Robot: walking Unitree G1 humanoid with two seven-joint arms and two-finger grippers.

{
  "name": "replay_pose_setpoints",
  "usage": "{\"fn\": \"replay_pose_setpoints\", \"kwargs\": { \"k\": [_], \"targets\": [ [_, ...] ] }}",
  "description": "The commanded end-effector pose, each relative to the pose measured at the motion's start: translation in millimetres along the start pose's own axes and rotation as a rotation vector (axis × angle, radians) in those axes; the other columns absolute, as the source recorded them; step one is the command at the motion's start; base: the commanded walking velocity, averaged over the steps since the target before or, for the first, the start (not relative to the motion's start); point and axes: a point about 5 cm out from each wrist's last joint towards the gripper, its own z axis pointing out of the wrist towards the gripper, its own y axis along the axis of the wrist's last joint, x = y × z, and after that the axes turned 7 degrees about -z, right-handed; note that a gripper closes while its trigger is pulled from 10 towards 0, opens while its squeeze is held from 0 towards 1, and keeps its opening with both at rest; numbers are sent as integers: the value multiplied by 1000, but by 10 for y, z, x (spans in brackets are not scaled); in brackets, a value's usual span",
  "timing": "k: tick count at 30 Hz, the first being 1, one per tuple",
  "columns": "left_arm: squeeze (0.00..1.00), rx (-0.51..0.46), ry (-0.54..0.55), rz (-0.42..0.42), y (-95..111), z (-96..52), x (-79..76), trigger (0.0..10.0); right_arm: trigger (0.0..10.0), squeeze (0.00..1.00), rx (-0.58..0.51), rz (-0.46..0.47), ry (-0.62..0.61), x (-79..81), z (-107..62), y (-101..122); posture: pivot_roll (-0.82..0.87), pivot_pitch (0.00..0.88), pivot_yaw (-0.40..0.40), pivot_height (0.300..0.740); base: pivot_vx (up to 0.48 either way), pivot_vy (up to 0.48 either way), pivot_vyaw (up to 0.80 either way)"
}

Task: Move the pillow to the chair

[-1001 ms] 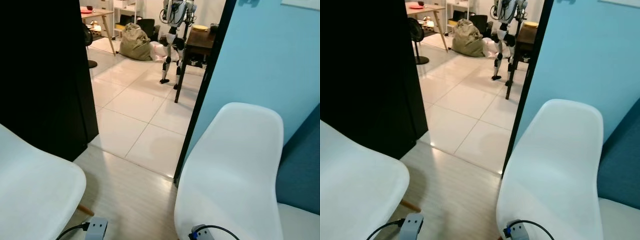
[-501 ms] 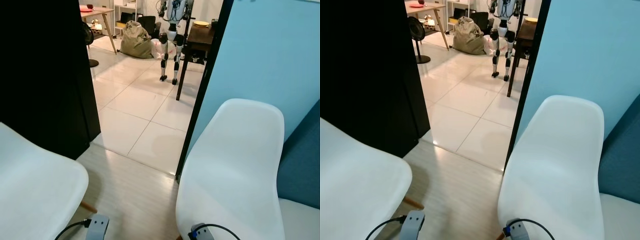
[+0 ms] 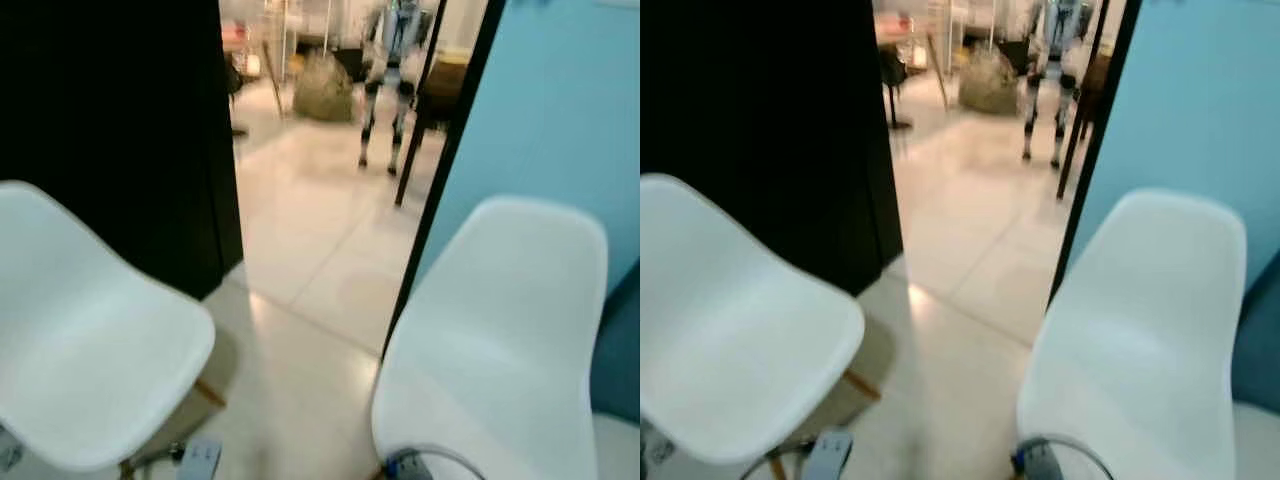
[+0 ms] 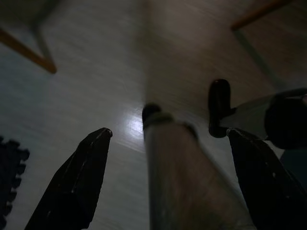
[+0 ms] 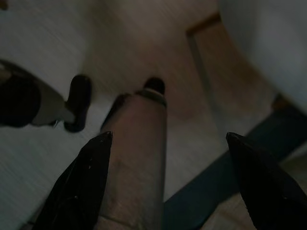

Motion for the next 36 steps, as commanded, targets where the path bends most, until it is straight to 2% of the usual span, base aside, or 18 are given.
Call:
{"fn": "replay_pose_setpoints", "kwargs": {
  "k": [1, 10, 25, 36],
  "targets": [
    [0, -3, 4, 8, 10, -1, 15, 10000, 10000, 0, 23, -5, 10, 41, 4, -56, 98, 0, -78, 740, -281, 0, -506],
    [0, -1, 3, 1, -3, -2, 12, 10000, 10000, 0, 46, -25, -6, 5, -8, -112, 99, 0, -79, 740, -285, 0, -760],
    [0, -2, 0, -1, -1, -1, 5, 10000, 10000, 0, 46, -33, -35, -100, -22, -47, 89, 0, -76, 740, -285, 0, -756],
    [0, -2, -1, 0, 1, -1, 7, 10000, 10000, 0, 55, -14, -47, -68, -24, -141, 88, 0, -75, 740, -283, 0, -756]
  ]
}}
